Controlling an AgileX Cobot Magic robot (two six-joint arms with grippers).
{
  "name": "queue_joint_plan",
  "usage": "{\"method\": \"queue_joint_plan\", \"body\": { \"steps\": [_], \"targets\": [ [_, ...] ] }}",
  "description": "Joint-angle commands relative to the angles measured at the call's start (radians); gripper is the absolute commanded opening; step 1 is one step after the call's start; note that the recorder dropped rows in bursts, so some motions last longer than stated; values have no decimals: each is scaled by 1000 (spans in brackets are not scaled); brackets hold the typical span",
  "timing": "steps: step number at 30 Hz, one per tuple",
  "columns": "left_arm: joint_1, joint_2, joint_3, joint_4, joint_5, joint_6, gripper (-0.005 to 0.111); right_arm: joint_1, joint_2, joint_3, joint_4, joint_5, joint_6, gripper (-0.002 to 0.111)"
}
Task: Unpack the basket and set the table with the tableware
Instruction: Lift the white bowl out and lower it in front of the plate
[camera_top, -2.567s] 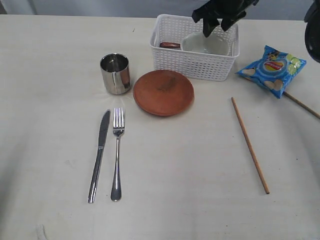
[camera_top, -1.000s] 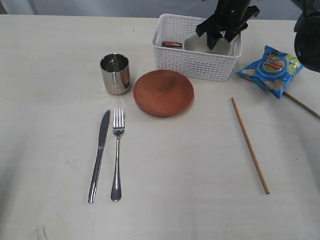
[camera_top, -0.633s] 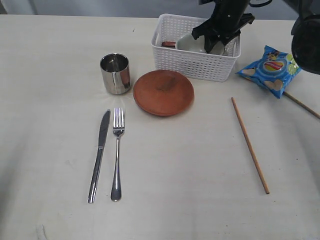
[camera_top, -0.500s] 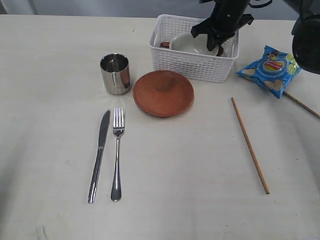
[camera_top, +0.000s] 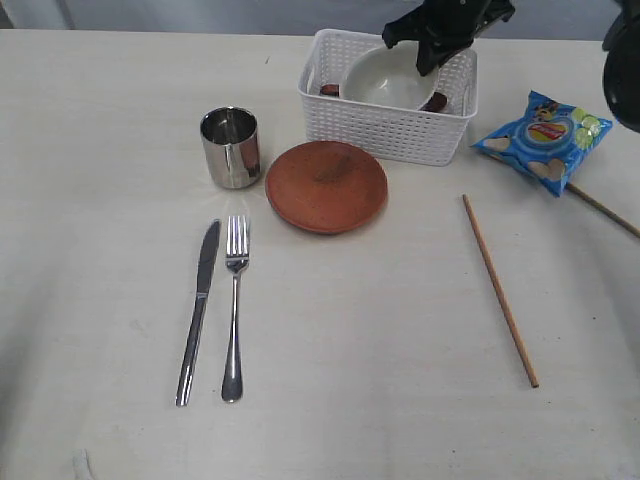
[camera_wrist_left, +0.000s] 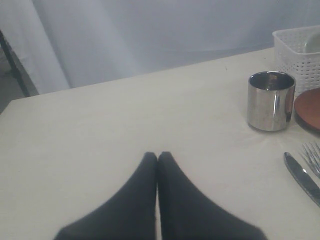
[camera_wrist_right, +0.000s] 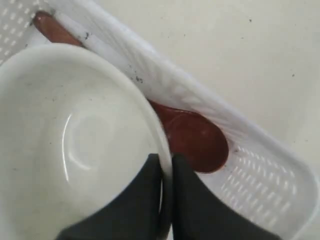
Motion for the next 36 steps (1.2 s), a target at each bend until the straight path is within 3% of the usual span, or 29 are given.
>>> {"method": "queue_joint_plan", "body": {
  "steps": [1, 8, 14, 26, 36],
  "targets": [
    [5, -3, 2, -12, -8, -3, 0, -8, -95, 0, -7, 5, 20, -1],
    [5, -3, 2, -12, -8, -3, 0, -32, -214, 15, 117, 5, 34, -1],
    [5, -3, 2, -12, -8, -3, 0, -38, -348, 186, 216, 5, 34, -1],
    [5, -3, 2, -12, -8, -3, 0, -24, -818, 953, 378, -61, -73, -1],
    [5, -3, 2, -12, -8, -3, 0, 169, -975, 1405, 380, -241, -79, -1]
  ]
}}
